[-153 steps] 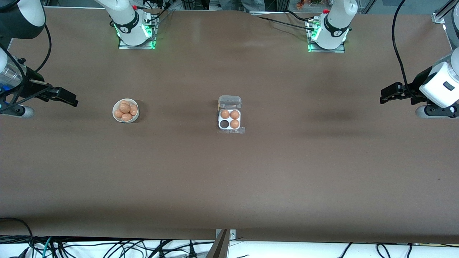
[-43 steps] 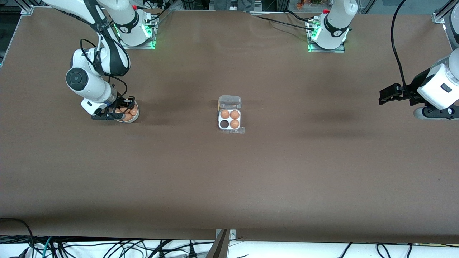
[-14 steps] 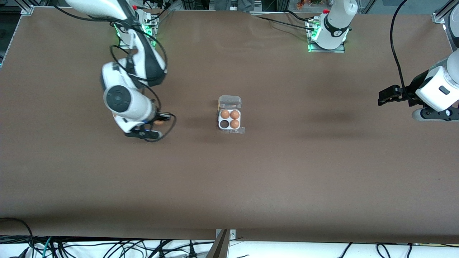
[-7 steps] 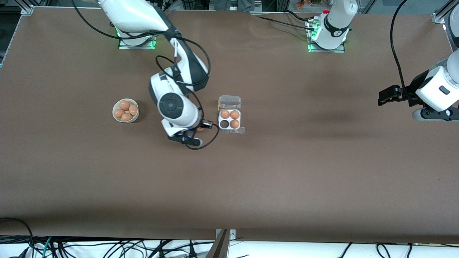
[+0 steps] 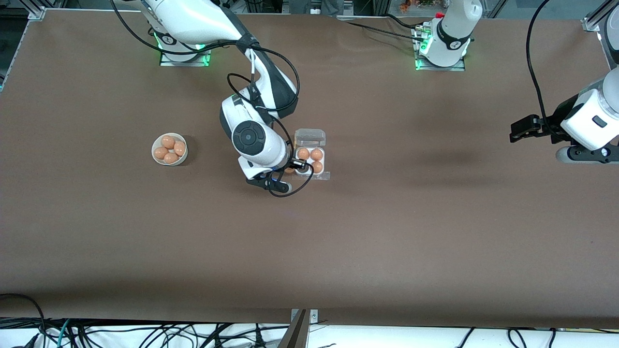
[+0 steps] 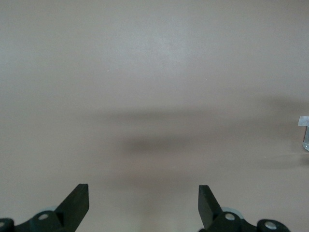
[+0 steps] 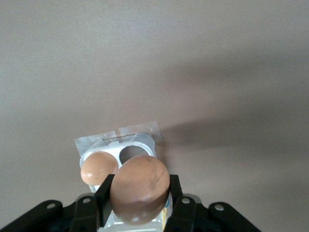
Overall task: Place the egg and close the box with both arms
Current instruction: 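Carry the egg with the right gripper over the carton's empty slot, then lower the egg into the empty slot and open the right gripper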
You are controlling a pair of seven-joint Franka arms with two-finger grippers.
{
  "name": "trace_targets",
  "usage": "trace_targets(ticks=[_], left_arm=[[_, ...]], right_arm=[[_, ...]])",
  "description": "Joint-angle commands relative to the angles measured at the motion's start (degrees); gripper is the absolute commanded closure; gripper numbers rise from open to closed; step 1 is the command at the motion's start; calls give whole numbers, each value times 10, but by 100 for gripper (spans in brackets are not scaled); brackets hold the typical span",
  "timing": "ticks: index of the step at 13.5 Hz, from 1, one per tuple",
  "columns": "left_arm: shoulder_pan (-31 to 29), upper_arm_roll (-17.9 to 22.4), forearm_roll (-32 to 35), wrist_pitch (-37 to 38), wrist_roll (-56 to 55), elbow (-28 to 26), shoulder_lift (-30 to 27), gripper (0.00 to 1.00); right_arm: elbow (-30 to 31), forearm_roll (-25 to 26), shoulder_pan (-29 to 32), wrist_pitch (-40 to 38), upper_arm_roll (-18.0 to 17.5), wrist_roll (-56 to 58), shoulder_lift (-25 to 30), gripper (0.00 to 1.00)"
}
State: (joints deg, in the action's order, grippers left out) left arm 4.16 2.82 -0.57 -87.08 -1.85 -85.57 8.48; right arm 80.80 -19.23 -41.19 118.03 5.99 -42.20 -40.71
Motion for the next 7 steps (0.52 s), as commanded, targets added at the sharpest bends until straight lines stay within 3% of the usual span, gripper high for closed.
trace_targets(ticks=[1,7], left_arm=[[1,1,-8,3,-3,15,5,0],[0,1,-7,3,-3,15,5,0]], right_arm=[[-20,-10,-8,32,-5,-5,-29,77],[-19,-14,-8,65,-26,-8,-43,77]])
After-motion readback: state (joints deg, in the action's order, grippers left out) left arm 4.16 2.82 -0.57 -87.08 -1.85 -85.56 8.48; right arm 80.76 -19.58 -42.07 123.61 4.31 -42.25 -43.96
